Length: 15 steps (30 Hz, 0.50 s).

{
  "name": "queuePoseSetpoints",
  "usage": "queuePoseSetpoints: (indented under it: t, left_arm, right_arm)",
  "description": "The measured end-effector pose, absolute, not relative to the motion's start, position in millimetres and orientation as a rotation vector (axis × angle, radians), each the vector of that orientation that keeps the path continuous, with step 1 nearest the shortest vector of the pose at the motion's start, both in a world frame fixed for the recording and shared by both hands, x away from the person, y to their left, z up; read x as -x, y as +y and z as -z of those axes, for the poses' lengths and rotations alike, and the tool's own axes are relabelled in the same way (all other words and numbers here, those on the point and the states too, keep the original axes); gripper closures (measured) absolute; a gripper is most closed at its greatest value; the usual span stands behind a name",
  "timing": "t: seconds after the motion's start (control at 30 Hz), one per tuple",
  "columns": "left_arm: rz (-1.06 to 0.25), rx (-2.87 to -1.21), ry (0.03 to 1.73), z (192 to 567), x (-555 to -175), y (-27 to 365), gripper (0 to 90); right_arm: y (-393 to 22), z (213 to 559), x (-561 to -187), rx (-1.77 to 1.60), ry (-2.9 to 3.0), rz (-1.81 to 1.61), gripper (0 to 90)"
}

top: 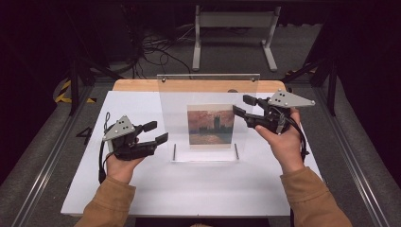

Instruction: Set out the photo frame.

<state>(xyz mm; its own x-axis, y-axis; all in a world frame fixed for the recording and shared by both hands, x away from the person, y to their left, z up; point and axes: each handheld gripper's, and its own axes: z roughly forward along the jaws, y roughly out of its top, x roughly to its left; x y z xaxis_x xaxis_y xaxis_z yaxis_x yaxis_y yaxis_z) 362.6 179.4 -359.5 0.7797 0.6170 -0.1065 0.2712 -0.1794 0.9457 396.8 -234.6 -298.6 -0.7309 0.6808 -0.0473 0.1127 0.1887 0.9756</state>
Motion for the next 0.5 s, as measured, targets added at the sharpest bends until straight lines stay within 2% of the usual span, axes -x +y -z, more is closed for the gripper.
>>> queuePoseSetpoints:
  t: [0.13,0.5]
  left_arm:
    - [-0.345,-1.767,0.713,362,-363,185,34.5]
    - [-0.382,-1.791,0.705,363,-349,197,27.4]
  right_arm:
    - [-239,297,-394,-0.758,1.968,-1.558,34.3]
    - [-257,294,-376,-0.761,1.981,-1.506,26.8]
